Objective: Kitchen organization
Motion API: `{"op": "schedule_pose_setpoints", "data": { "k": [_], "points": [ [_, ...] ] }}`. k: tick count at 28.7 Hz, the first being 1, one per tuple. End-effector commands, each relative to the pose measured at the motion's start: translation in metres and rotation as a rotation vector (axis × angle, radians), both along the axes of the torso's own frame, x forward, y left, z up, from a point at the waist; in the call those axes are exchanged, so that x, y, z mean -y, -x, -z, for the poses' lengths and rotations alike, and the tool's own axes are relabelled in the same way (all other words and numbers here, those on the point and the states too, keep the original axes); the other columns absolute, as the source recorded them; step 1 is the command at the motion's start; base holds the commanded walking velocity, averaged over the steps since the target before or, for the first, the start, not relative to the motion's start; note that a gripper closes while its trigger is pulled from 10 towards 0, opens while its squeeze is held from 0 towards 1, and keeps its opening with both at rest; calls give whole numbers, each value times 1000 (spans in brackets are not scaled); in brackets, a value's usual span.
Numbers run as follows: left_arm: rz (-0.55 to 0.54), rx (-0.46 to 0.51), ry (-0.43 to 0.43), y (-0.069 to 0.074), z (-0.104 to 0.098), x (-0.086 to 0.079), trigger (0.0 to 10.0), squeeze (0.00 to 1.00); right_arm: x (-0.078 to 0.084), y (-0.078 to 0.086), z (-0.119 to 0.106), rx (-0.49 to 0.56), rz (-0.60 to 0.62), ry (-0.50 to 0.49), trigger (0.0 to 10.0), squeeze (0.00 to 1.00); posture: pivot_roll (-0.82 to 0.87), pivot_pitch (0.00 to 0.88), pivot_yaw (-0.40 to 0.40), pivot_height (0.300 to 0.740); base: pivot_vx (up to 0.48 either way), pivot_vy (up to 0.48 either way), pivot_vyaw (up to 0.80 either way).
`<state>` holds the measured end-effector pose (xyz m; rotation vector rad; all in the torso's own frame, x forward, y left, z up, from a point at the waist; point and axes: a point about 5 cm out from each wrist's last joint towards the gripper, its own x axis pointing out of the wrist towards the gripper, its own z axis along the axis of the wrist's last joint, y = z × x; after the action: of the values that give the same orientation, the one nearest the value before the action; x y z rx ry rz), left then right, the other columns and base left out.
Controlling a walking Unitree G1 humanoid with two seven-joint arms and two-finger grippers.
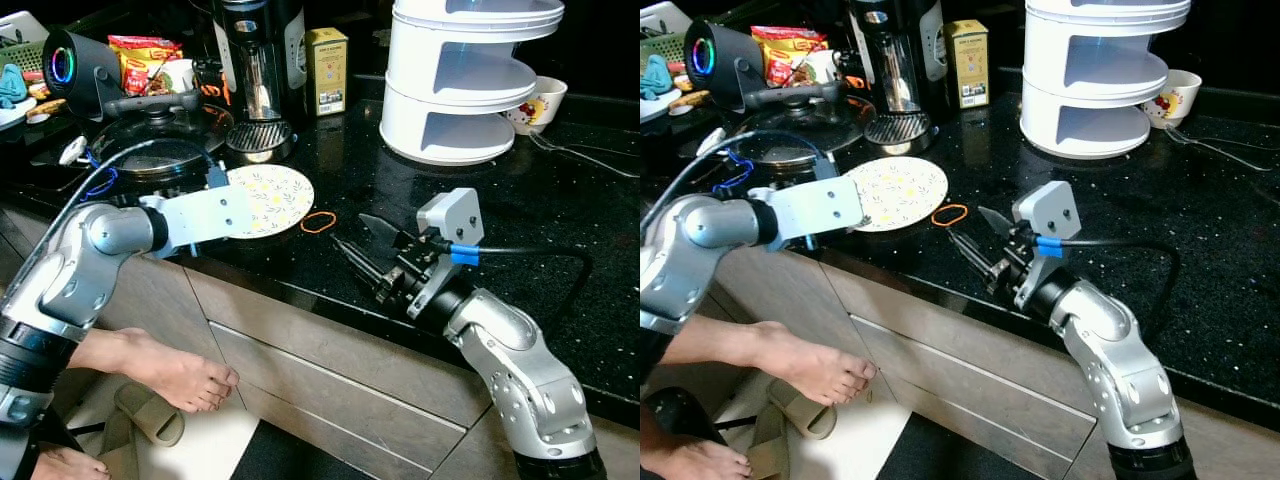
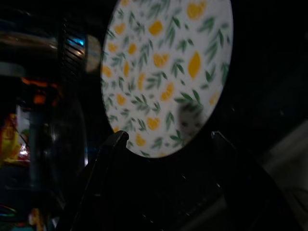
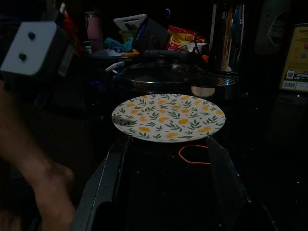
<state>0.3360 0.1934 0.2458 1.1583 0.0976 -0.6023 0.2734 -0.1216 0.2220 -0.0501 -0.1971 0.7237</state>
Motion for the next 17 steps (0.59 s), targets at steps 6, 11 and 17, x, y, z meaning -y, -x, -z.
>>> {"op": "schedule_pose_setpoints", "data": {
  "k": [6,11,17],
  "points": [
    [-70,-104,-46,0,38,-15,10000,0,1,2,1,-6,-2,-3,10000,0,-139,95,47,740,0,0,0],
    [-120,-38,-85,-10,41,-24,10000,0,2,3,2,-10,4,1,10000,0,-141,99,45,740,0,0,0],
    [-136,44,-91,-19,41,-27,10000,0,2,2,2,-11,7,0,10000,0,-141,99,42,740,0,0,0]
  ]
}}
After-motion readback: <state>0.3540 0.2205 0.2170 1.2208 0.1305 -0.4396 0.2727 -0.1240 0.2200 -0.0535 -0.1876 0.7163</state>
